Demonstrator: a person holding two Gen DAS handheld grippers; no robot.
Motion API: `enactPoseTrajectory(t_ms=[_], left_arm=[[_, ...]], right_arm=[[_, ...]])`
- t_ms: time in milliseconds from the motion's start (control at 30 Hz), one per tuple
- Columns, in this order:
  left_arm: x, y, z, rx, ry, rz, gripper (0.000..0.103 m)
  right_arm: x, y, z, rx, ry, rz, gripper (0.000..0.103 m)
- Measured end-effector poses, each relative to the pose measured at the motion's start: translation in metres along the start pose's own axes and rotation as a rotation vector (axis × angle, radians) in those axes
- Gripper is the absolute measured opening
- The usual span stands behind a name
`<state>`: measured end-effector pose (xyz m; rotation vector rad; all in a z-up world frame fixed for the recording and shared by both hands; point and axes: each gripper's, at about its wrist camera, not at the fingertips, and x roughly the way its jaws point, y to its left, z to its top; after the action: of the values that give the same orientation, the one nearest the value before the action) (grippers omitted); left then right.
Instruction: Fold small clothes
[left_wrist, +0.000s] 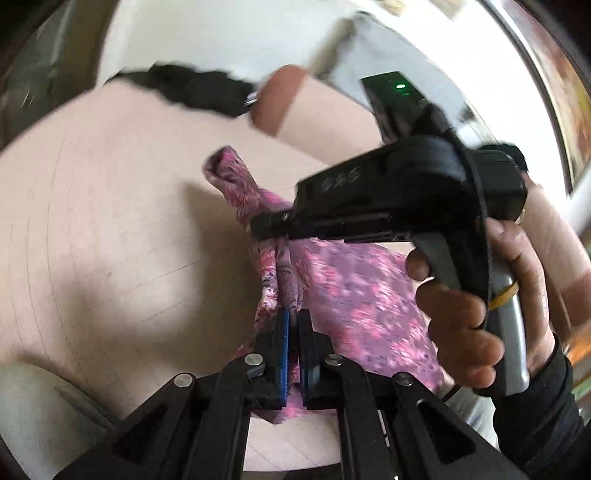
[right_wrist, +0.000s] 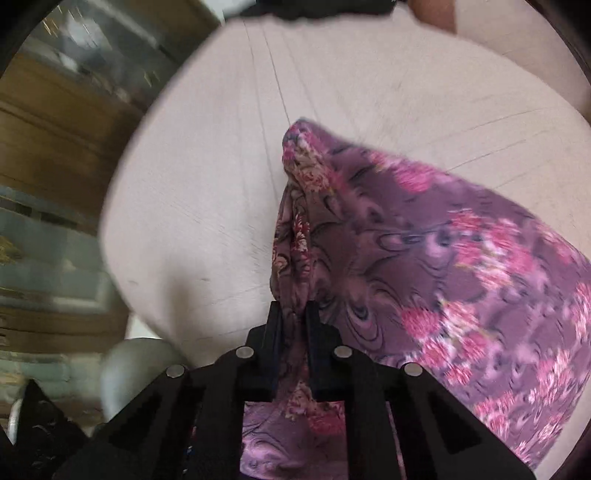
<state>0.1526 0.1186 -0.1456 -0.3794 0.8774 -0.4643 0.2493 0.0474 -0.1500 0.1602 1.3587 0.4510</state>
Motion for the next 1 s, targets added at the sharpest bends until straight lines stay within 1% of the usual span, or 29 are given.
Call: enactPoseTrajectory(t_ms=[33,100,167,200,233,267,300,333,367,433,500,533,567,633,667,733,800,833,933,967,1000], left_arm=[[-0.003,-0.020,0.000,0.033,0.002,-0.018,0.002],[-0.008,-0.049,0.002,0.082,-0.002,-0.060,0.000],[-0.012,-0.089,0.006,0.159,-0.008,-0.094,0.000],[-0.015,-0.101,0.007,0.200,-0.004,-0.099,0.000],[-0.009,-0.128,0.006,0.257,0.017,-0.115,0.000],[-0.003,-0.141,0.006,0.281,0.036,-0.129,0.000],[0.001,-0.153,0.005,0.304,0.053,-0.137,0.000],[0.013,-0.172,0.003,0.342,0.073,-0.138,0.000],[0.020,-0.184,-0.001,0.359,0.087,-0.140,0.000],[0.039,-0.205,-0.005,0.376,0.137,-0.148,0.000],[0.062,-0.224,-0.013,0.387,0.178,-0.150,0.000],[0.079,-0.236,-0.019,0.398,0.209,-0.148,0.000],[0.085,-0.241,-0.023,0.404,0.224,-0.145,0.000],[0.115,-0.260,-0.033,0.411,0.285,-0.137,0.000],[0.126,-0.263,-0.036,0.413,0.305,-0.135,0.000],[0.151,-0.273,-0.047,0.415,0.356,-0.123,0.000],[0.169,-0.277,-0.055,0.414,0.395,-0.118,0.000],[0.180,-0.279,-0.062,0.421,0.421,-0.112,0.000],[0.199,-0.277,-0.076,0.427,0.462,-0.075,0.000],[0.200,-0.277,-0.078,0.430,0.465,-0.074,0.000],[0.199,-0.276,-0.078,0.425,0.463,-0.077,0.000]], right_arm=[[-0.017,-0.007,-0.006,0.014,-0.036,0.035,0.011],[-0.052,-0.029,-0.023,0.053,-0.113,0.105,0.011],[-0.090,-0.061,-0.047,0.099,-0.213,0.159,0.011],[-0.108,-0.078,-0.059,0.128,-0.257,0.183,0.011],[-0.123,-0.098,-0.073,0.161,-0.298,0.214,0.011],[-0.132,-0.109,-0.081,0.187,-0.328,0.239,0.011],[-0.147,-0.133,-0.098,0.230,-0.375,0.284,0.011],[-0.157,-0.153,-0.110,0.256,-0.407,0.304,0.011],[-0.165,-0.173,-0.122,0.289,-0.438,0.319,0.011],[-0.172,-0.201,-0.133,0.347,-0.471,0.361,0.011],[-0.170,-0.233,-0.145,0.398,-0.491,0.416,0.011],[-0.170,-0.247,-0.150,0.412,-0.491,0.434,0.011],[-0.166,-0.258,-0.155,0.422,-0.490,0.450,0.011],[-0.161,-0.283,-0.163,0.446,-0.484,0.463,0.011],[-0.158,-0.295,-0.169,0.456,-0.476,0.465,0.011],[-0.147,-0.317,-0.171,0.508,-0.449,0.473,0.011],[-0.134,-0.334,-0.177,0.571,-0.393,0.436,0.011],[-0.130,-0.341,-0.181,0.597,-0.367,0.395,0.011],[-0.109,-0.359,-0.186,0.674,-0.277,0.299,0.010],[-0.103,-0.363,-0.185,0.693,-0.247,0.266,0.010],[-0.101,-0.364,-0.185,0.699,-0.236,0.249,0.010]])
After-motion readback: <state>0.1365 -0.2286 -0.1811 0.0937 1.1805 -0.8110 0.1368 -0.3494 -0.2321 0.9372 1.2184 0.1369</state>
